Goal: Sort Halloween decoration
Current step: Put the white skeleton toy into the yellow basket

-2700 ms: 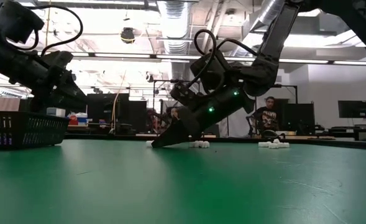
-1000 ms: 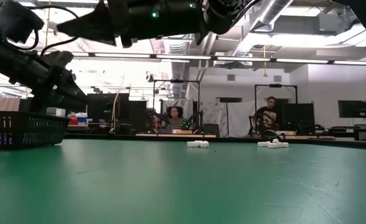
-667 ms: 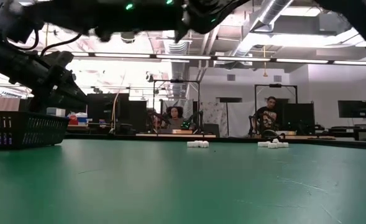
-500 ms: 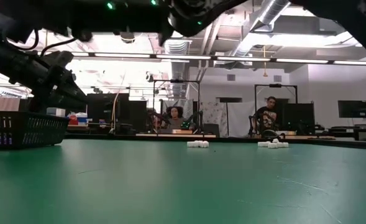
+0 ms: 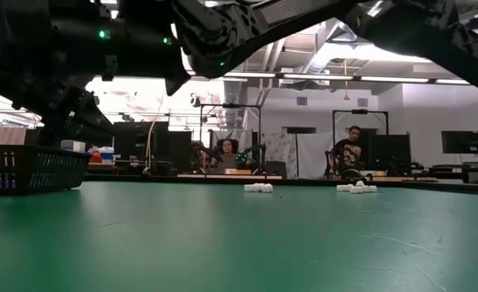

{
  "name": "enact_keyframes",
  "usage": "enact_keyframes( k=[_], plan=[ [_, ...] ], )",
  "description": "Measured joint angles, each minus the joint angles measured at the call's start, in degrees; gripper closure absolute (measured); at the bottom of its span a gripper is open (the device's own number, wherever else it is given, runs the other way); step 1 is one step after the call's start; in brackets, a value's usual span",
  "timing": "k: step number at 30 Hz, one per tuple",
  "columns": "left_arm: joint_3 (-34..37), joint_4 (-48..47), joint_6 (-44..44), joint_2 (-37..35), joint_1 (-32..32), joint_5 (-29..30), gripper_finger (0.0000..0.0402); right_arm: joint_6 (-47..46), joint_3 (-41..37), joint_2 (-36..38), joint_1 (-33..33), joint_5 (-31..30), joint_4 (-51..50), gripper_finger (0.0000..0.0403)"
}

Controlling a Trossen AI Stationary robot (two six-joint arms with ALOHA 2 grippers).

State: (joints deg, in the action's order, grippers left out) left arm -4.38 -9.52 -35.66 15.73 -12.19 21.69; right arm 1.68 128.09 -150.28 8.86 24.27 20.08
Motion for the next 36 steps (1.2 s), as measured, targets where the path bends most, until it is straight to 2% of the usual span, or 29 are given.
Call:
enact_keyframes(
  k=[4, 14, 17, 21, 24, 30, 36],
  plan=[
    [0.0, 0.0, 0.1, 0.0, 0.0, 0.0, 0.0276, 1.8, 0.0, -0.1, 0.0, 0.0, -1.8, 0.0333],
    [0.0, 0.0, 0.9, 0.0, 0.0, 0.1, 0.0276, 0.2, 0.0, 0.0, -0.7, -0.1, -3.0, 0.0204],
    [0.0, 0.0, 0.9, 0.0, 0.0, 0.0, 0.0276, 0.2, 0.0, 0.0, -0.8, -0.2, -3.3, 0.0190],
    [0.0, 0.0, 0.9, 0.0, 0.0, -0.3, 0.0276, -0.2, 0.0, 0.5, -1.1, 0.8, -4.8, 0.0189],
    [0.0, 0.0, 0.9, 0.0, 0.0, -0.5, 0.0276, 3.4, -0.1, 3.8, -1.6, 2.8, -14.5, 0.0196],
    [0.0, 0.0, 2.0, 0.0, 0.0, -0.7, 0.0276, 16.3, 0.1, 14.6, -3.7, 2.8, -47.2, 0.0208],
    [0.0, 0.0, 2.1, 0.0, 0.0, -0.8, 0.0276, 18.7, -0.5, 22.2, -9.0, -0.4, -78.7, 0.0223]
  ],
)
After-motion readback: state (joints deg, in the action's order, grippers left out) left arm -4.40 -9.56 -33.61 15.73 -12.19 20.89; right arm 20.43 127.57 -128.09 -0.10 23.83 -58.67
